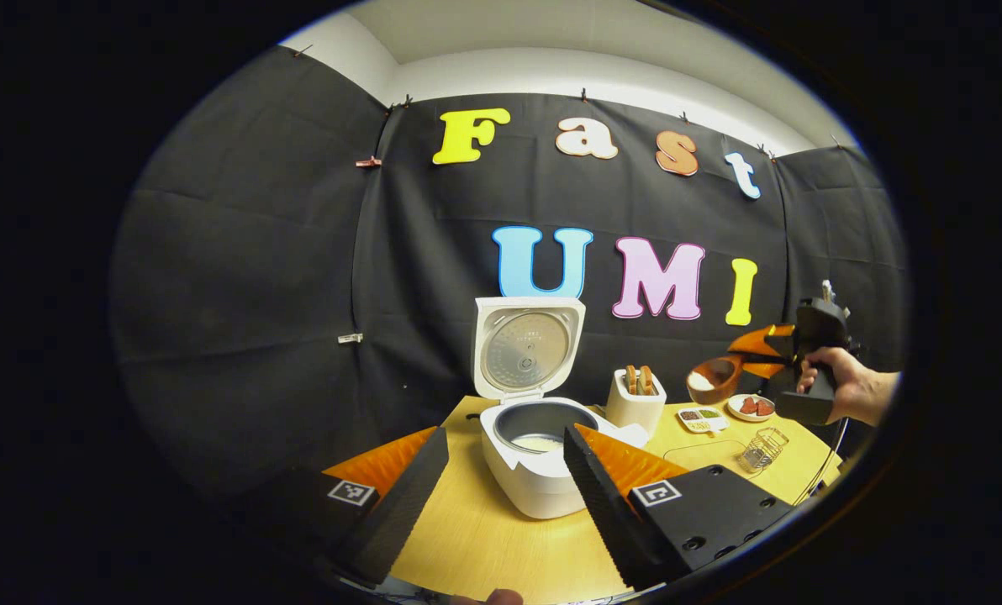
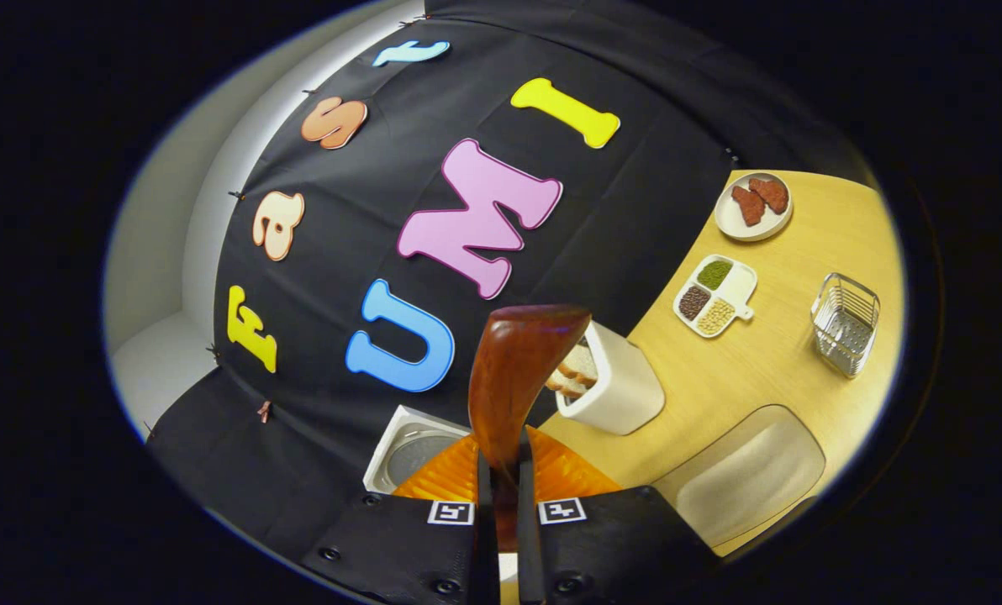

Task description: Close the left gripper, press the button to open the rice cooker; take a wooden spoon from the chopstick holder with the right hand, scoop a spoonful of rice and pour it into the rice cooker, then put the wooden spoon back into the chopstick holder.

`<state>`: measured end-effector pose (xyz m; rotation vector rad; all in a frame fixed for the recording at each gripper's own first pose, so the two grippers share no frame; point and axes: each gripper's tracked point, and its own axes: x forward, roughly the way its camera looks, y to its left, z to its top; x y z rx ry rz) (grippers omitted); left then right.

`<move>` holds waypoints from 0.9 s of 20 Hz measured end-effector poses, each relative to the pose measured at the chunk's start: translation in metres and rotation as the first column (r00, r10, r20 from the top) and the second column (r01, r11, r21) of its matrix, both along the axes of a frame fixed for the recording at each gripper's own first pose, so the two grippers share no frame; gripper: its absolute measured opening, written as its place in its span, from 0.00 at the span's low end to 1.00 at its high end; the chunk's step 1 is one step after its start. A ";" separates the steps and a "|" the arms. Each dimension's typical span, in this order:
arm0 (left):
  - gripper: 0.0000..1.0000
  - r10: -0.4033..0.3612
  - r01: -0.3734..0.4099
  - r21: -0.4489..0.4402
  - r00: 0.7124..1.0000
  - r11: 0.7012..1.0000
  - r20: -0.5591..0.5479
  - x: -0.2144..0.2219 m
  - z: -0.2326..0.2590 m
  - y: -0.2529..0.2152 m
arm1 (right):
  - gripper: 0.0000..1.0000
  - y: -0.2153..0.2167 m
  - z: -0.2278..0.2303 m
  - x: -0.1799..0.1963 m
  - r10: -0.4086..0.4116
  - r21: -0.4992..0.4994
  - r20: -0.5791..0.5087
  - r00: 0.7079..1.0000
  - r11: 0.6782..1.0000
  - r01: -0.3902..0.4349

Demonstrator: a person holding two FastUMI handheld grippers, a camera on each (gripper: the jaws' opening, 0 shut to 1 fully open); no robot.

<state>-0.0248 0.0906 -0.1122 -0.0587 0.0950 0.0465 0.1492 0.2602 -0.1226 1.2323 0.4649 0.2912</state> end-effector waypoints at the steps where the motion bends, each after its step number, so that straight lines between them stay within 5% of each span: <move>1: 0.95 0.004 -0.004 -0.005 1.000 1.000 0.001 0.000 -0.001 0.003 | 0.13 0.010 0.009 0.004 0.008 0.013 0.012 1.000 1.000 -0.009; 9: 0.95 0.016 -0.016 -0.028 1.000 0.999 -0.021 0.004 -0.018 0.022 | 0.13 0.103 0.042 0.027 0.083 0.011 0.047 0.995 0.996 -0.084; 18: 0.95 0.049 -0.052 -0.058 0.997 0.997 -0.056 0.010 -0.037 0.058 | 0.13 0.187 0.033 0.057 0.170 -0.282 0.117 0.978 0.950 -0.132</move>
